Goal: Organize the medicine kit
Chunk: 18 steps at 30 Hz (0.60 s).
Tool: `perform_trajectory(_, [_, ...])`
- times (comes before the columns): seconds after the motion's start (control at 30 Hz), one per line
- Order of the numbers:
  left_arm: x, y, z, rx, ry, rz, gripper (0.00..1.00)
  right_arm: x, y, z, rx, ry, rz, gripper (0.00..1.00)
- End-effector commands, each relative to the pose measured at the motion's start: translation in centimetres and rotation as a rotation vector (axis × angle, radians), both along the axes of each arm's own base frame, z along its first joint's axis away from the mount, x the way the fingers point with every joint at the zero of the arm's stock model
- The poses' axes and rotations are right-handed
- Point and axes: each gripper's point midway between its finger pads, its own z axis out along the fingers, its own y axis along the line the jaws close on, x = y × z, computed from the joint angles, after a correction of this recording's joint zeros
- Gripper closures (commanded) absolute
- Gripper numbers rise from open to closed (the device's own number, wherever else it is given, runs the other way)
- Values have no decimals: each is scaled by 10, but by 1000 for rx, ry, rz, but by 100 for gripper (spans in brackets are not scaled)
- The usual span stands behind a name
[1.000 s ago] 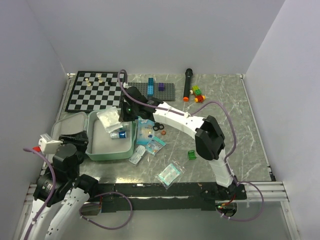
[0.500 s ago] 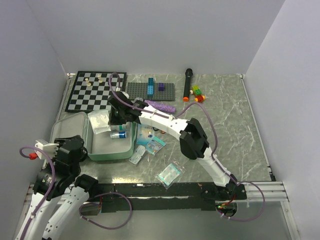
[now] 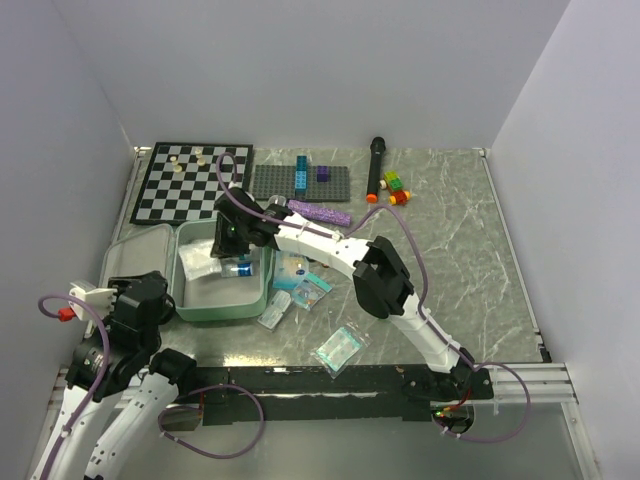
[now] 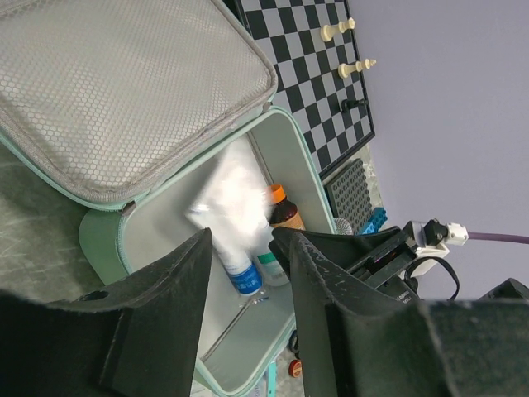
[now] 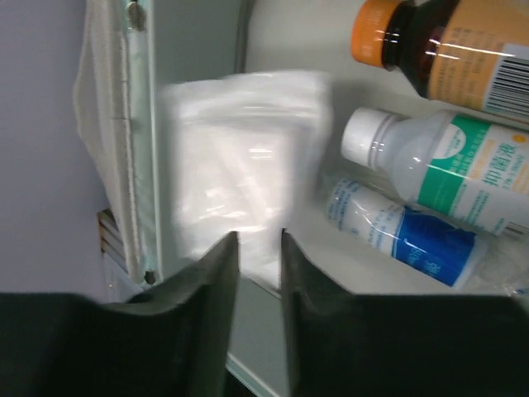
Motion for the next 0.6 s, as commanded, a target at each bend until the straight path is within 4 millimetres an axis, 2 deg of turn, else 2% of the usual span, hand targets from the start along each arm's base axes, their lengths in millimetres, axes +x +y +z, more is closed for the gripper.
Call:
perform_trajectory(0.0, [-1, 2, 2, -5, -13, 9, 52, 0, 20, 31, 99, -49, 41, 59])
perform_trajectory(0.1, [0, 1, 1, -1, -11, 4, 52, 0, 18, 43, 121, -74, 49, 52])
perform_trajectory(0.23, [9, -9, 1, 21, -8, -58, 53, 2, 3, 63, 132, -128, 45, 52])
perform_trajectory(0.3, [19, -22, 0, 39, -5, -134, 53, 3, -13, 80, 141, -174, 33, 52])
perform_trajectory(0.37, [32, -39, -8, 47, 22, -213, 55, 4, -36, 89, 136, -209, 20, 52])
perform_trajectory(0.4, [37, -47, -13, 46, 45, -248, 55, 4, -50, 106, 142, -248, 12, 52])
perform_trajectory(0.47, [47, -62, -25, 43, 100, -304, 56, 5, -77, 108, 108, -297, 1, 53])
perform_trajectory(0.57, [59, -77, -50, 41, 200, -356, 58, -4, -115, 97, 60, -329, -3, 53])
